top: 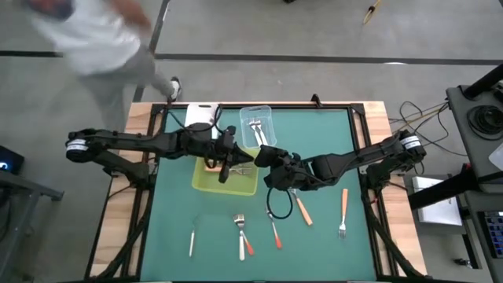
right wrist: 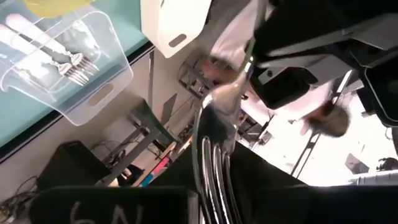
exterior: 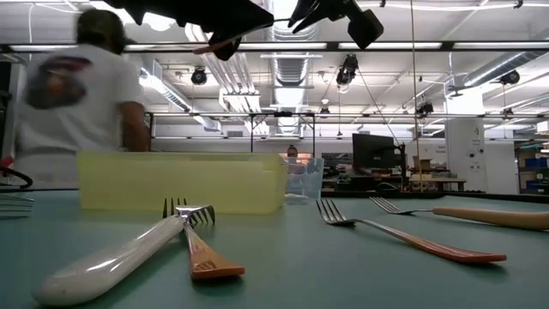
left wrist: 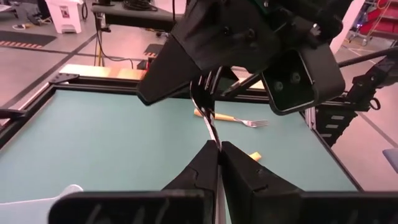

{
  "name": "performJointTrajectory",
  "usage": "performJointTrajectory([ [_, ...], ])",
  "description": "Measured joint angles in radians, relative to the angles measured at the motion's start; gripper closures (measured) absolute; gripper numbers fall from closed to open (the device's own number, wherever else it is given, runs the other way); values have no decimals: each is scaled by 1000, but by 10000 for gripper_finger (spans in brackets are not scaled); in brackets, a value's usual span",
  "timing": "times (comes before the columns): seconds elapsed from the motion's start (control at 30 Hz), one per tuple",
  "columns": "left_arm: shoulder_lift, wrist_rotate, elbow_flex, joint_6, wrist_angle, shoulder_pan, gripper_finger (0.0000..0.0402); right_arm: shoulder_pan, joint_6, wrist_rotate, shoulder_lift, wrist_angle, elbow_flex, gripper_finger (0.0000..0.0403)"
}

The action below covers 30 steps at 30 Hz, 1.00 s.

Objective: Sort silverware by color (type)
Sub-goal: Put the orange fork into the white bin

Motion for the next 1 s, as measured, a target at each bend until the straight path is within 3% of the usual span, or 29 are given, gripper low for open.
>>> performJointTrajectory([
  [0.3,-3,22,0,-5,-38,1,401,0,-44,-36,0,-4,0,393],
  [0.73,55,61,0,-6,-5,1,400,0,-78,-54,6,-4,0,394],
  [1.0,84,93,0,-14,31,1,359,0,-63,-56,7,-3,0,394],
])
